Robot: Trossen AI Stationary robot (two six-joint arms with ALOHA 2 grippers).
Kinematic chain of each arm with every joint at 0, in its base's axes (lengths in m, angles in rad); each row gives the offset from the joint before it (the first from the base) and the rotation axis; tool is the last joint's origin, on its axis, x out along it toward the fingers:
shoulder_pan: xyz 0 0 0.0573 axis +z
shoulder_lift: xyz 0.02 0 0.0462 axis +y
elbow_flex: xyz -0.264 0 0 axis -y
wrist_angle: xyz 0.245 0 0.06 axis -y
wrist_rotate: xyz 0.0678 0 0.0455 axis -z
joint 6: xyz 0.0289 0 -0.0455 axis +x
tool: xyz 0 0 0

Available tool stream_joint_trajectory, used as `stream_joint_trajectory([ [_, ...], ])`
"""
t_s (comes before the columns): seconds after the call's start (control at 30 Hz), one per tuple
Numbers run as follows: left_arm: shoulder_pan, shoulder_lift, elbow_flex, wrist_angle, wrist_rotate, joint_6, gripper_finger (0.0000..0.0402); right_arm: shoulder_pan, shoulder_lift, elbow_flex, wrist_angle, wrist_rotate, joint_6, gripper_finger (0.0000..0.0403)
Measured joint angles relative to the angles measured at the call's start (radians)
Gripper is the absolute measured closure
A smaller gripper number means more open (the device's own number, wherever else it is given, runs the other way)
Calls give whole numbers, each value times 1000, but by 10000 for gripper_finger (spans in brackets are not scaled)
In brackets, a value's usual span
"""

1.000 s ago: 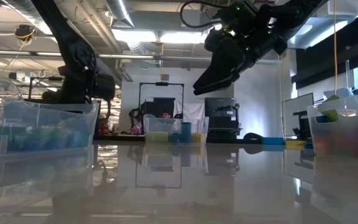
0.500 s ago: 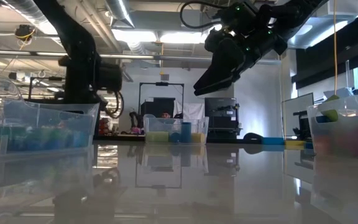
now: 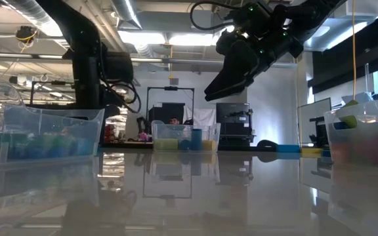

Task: Sort blocks by size
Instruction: Put the blue rectangular block into the bottom left transparent bin

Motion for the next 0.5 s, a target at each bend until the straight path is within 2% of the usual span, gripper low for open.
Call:
stream_joint_trajectory([
  [0.23, -36, -23, 96, -107, 9, 86, 396, 0, 0, 0, -5, 0, 0, 178],
  [0.33, -40, -56, 123, -132, 0, 230, 396, 0, 0, 0, -6, 0, 3, 178],
  [0.5, -38, -89, 127, -122, -7, 552, 389, 0, 0, 0, -6, 0, 4, 178],
])
